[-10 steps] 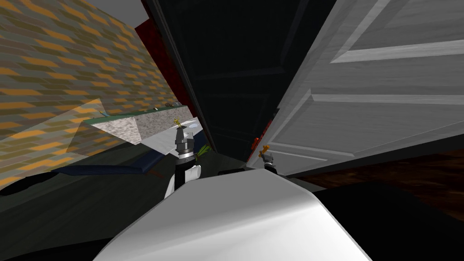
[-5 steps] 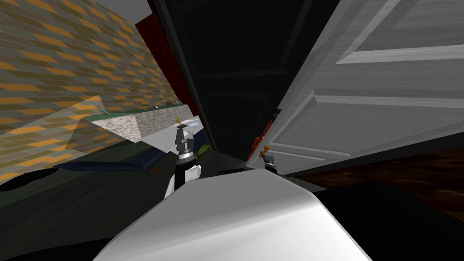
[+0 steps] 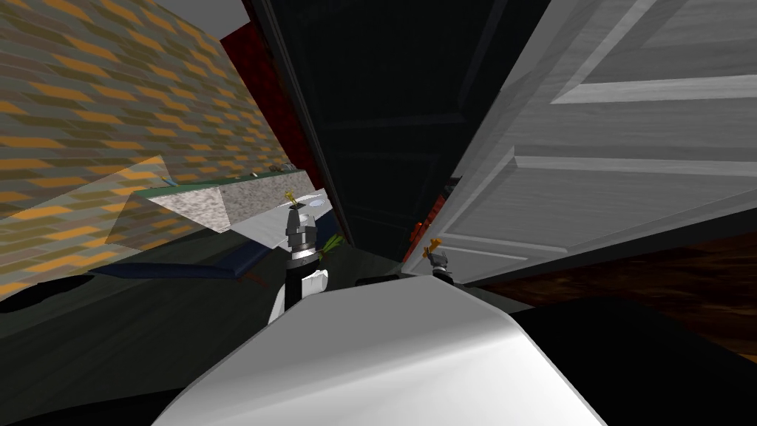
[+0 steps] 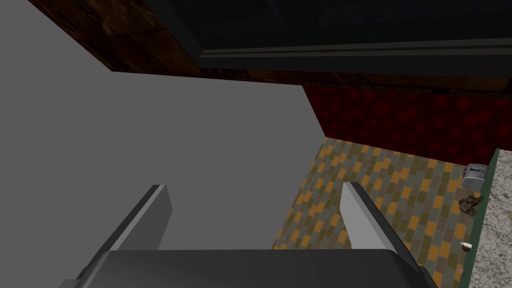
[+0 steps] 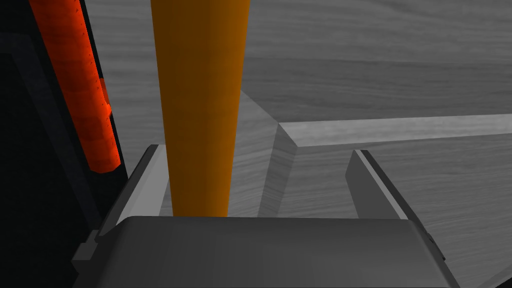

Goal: Pull the door open

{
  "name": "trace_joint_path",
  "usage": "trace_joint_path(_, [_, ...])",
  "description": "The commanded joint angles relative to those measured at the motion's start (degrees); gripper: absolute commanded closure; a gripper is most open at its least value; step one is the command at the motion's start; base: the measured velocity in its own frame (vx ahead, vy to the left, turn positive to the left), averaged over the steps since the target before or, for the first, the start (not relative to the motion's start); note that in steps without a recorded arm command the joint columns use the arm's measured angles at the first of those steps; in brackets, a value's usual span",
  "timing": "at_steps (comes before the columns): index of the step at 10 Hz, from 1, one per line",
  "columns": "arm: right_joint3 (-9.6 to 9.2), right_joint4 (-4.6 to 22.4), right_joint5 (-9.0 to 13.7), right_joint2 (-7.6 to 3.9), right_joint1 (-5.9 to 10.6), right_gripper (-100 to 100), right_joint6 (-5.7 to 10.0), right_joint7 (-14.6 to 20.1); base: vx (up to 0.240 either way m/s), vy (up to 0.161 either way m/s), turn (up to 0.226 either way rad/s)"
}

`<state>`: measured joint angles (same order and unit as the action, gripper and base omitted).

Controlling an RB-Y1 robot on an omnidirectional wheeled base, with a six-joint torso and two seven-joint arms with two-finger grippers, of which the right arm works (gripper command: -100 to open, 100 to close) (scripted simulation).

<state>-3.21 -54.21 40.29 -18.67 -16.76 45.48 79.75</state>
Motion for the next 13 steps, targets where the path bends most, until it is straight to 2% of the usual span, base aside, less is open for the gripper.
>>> trace_joint_path(1, [1.39, 2.31, 0.55, -1.16, -0.21, 100, 0.46, 0.24, 0.002, 0.005, -0.021])
trace_joint_path(13, [1.74, 2.69, 0.72, -1.37, -0.75, 100, 0.5, 0.22, -0.012, 0.001, 0.001])
